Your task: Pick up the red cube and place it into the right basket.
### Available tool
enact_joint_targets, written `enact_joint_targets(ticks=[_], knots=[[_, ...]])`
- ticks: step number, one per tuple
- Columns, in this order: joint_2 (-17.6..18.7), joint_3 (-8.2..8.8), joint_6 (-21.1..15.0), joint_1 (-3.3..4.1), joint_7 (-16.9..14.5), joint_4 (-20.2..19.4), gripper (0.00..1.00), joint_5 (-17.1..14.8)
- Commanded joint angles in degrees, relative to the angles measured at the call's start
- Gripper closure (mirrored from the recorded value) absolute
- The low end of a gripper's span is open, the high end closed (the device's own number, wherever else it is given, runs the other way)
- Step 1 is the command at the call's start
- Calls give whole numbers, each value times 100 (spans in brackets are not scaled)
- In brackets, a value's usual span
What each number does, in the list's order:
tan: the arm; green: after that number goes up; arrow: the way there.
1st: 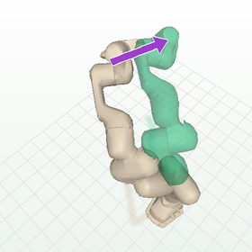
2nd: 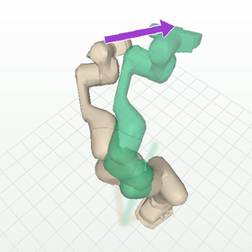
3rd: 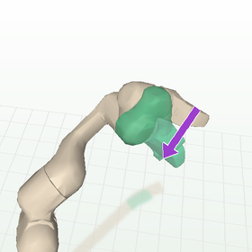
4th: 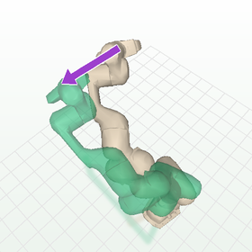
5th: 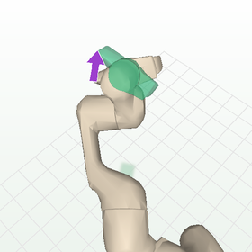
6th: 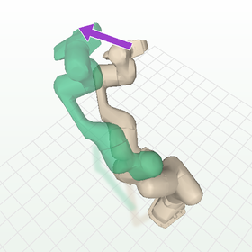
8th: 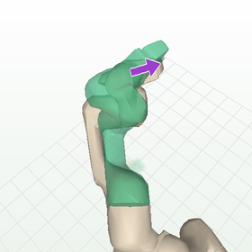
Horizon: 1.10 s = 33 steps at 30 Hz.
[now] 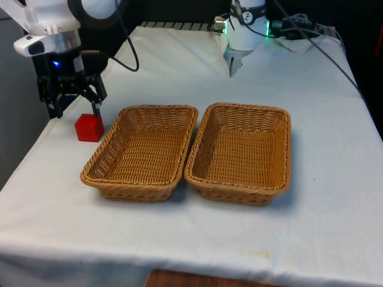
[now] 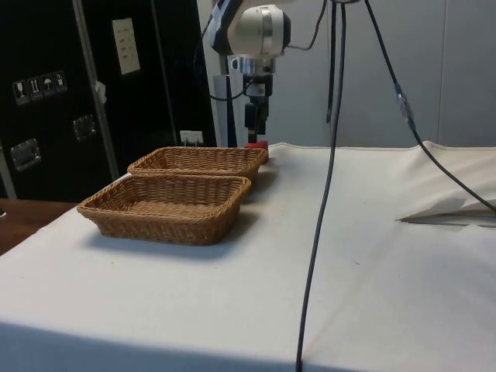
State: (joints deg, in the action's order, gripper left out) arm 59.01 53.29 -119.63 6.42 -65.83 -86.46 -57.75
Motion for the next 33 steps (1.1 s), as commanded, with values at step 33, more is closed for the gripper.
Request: enact_joint_targets(ticks=[33], knots=[[80, -23, 395, 11, -103, 52, 0, -430]])
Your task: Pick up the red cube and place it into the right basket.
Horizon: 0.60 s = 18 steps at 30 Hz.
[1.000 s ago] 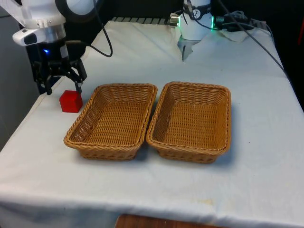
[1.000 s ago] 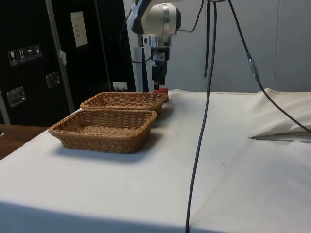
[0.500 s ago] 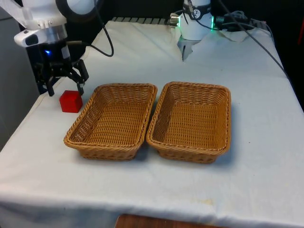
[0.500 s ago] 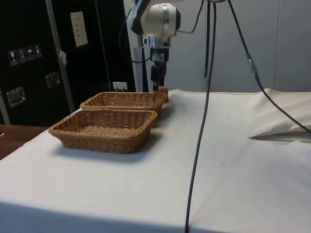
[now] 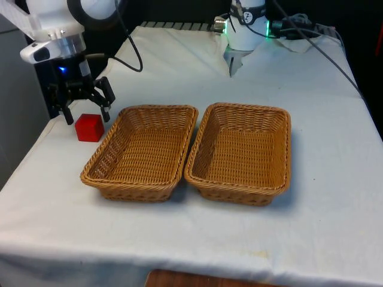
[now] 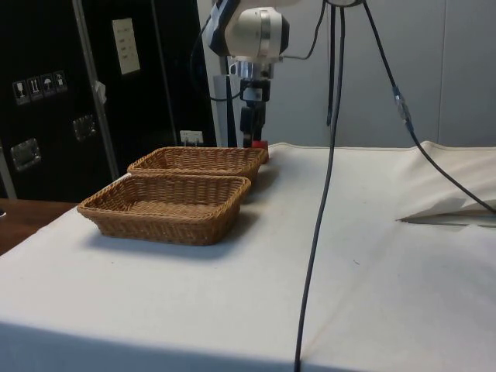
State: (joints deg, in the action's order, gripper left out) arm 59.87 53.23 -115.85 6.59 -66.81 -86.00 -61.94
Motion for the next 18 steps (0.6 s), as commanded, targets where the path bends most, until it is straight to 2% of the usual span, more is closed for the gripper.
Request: enact_joint_targets(ticks=[1, 10, 12, 13, 18], knots=[[-6, -17, 23, -6, -6, 0, 0, -23], [63, -52, 86, -11, -40, -23, 0, -149], [52, -23, 86, 29, -40, -57, 0, -149], [97, -52, 80, 0, -57, -23, 0, -183], [160, -46, 63, 11, -80, -29, 0, -235]])
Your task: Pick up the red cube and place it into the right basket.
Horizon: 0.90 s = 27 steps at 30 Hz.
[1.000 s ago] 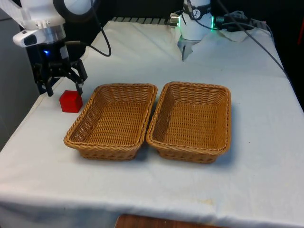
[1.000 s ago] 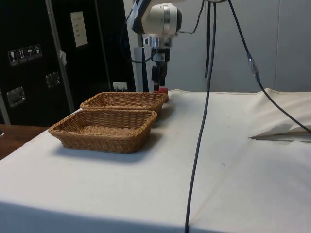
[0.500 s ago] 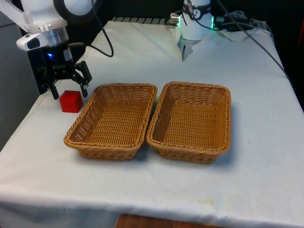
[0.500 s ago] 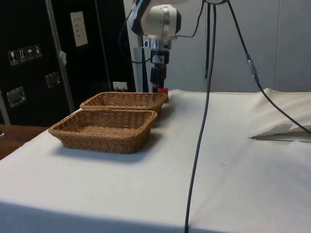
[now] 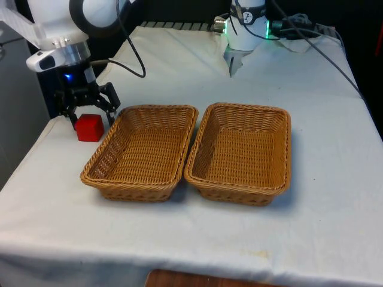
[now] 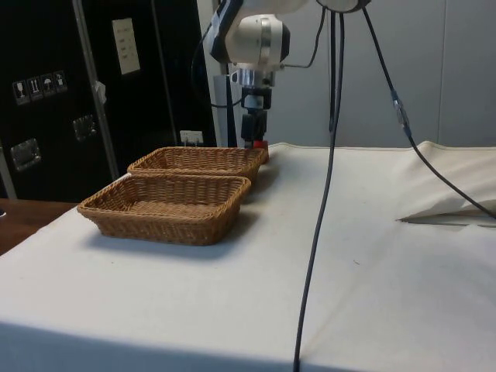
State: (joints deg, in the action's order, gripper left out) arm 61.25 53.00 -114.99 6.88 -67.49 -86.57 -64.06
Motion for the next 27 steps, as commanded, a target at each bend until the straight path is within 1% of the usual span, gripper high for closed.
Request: enact_joint_targets(ticks=[1, 3, 4, 7, 8, 12, 13, 16, 17, 22, 25, 27], knots=[[29, -17, -23, -17, -11, 29, 0, -23], [23, 0, 0, 0, -6, 0, 0, -6], [40, -11, -29, -11, -11, 23, 0, -29], [46, -11, -29, -6, -11, 17, 0, -29], [46, -11, -29, -6, -11, 17, 3, -29], [34, 0, 0, 6, -6, 0, 49, -6], [52, -11, -34, 0, -11, 11, 49, -29], [52, -11, -34, 0, -11, 11, 80, -29], [52, -6, -34, 0, -11, 6, 98, -29], [34, 6, 0, 11, -6, 0, 97, -6], [57, -6, -34, 6, -17, 6, 97, -29], [11, 29, 11, 11, 0, 6, 97, 6]])
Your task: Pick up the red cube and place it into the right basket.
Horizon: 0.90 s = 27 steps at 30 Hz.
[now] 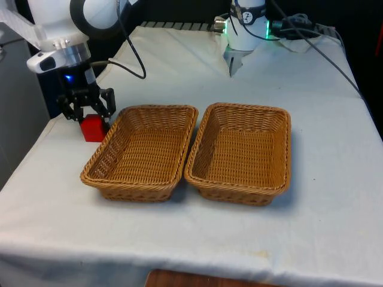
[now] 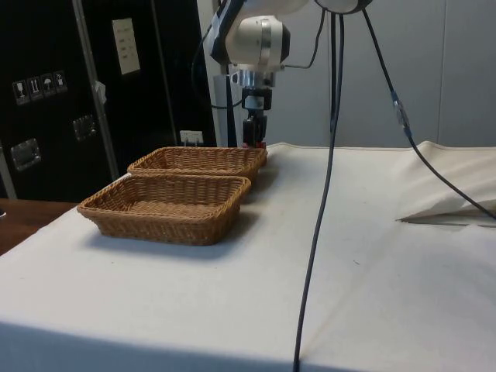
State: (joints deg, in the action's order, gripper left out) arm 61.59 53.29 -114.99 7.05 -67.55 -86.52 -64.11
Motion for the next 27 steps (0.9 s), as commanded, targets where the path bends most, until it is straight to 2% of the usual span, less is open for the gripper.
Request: enact_joint_targets(ticks=[1, 2, 3, 6, 10, 11, 16, 19, 23, 25, 26, 27], knots=[[-74, 69, 69, 17, 17, 0, 97, 46], [-92, 103, 97, 29, 23, 0, 97, 52], [-23, 63, 34, 17, 0, 11, 97, 0], [-149, 252, 241, 86, 23, 6, 97, 46], [-201, 390, 372, 132, 29, 17, 97, 46], [-178, 372, 350, 126, 0, 11, 97, 0], [-292, 602, 556, 206, 34, 29, 97, 57], [-309, 665, 596, 229, 0, 23, 97, 0], [-350, 842, 739, 275, 46, 69, 97, 57], [-344, 837, 705, 275, 0, 46, 97, 0], [-355, 934, 762, 315, 74, 80, 97, 69], [-355, 957, 762, 332, 86, 80, 97, 74]])
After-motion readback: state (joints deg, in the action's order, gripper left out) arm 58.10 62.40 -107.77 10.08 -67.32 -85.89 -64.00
